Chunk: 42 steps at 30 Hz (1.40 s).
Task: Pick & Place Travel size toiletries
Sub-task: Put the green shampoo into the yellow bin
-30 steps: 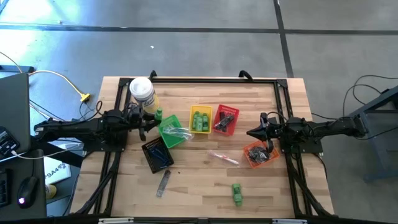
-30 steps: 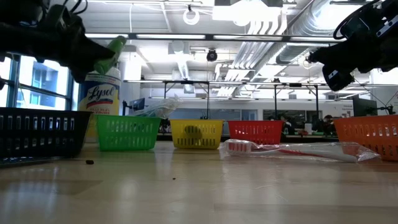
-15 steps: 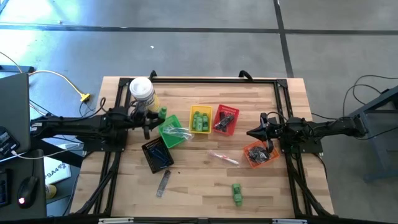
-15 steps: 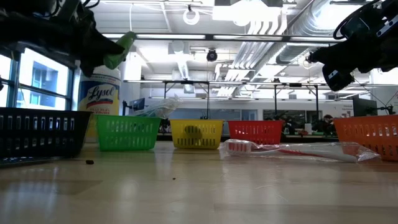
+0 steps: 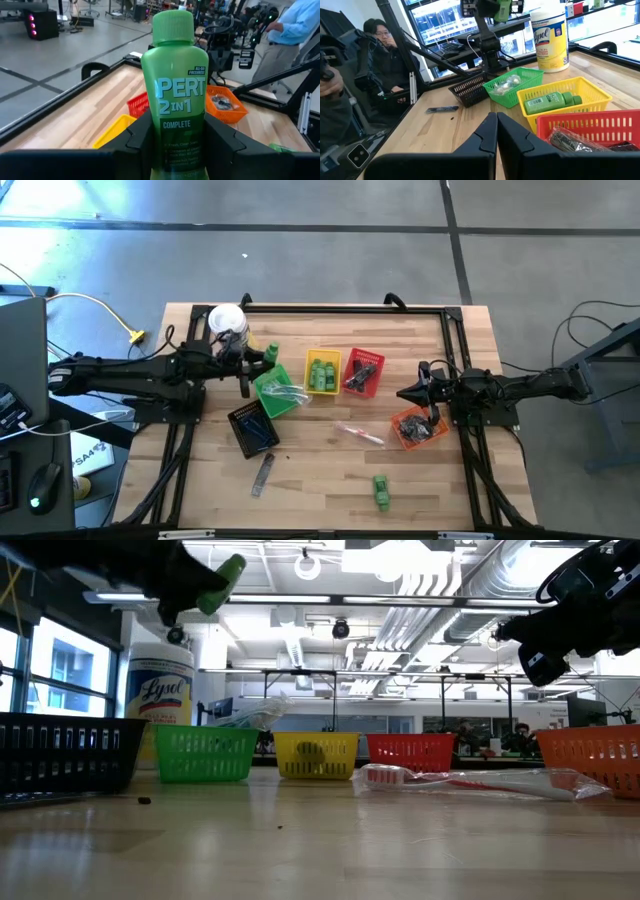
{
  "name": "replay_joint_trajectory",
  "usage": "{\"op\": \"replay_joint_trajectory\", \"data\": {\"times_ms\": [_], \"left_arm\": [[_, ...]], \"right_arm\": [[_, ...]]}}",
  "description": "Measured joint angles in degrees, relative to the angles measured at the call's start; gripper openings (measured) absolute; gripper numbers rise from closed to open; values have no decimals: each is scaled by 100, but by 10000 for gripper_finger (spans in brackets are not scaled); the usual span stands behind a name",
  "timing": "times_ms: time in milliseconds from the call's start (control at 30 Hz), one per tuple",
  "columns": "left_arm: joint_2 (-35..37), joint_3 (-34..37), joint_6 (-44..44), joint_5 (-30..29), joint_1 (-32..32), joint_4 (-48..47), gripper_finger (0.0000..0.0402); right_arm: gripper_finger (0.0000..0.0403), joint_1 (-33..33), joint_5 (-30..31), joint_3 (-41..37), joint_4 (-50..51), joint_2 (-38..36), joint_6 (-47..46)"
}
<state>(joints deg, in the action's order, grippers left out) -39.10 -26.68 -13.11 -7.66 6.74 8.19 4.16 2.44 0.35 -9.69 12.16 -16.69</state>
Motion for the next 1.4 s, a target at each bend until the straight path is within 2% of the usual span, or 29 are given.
{"op": "replay_joint_trajectory", "data": {"times_ms": [200, 500, 833, 1100, 1400], "left_arm": [[-599, -731, 77, -133, 0, -506, 120], [-1607, -1643, -715, -761, 0, -1501, 120], [-3062, -2923, -1144, -769, 4, -2665, 120], [-3985, -3546, -1428, -736, 4, -2634, 120], [-4976, -3649, -2222, -575, 12, -2495, 120]], "right_arm": [[2, -2, -2, 1, 0, 0, 0], [2, -1, -4, 1, 0, 0, 0], [2, -1, -144, 1, 0, 0, 0], [2, -1, -157, 1, 4, 18, 0], [2, 0, -139, 1, 11, 89, -11]]}}
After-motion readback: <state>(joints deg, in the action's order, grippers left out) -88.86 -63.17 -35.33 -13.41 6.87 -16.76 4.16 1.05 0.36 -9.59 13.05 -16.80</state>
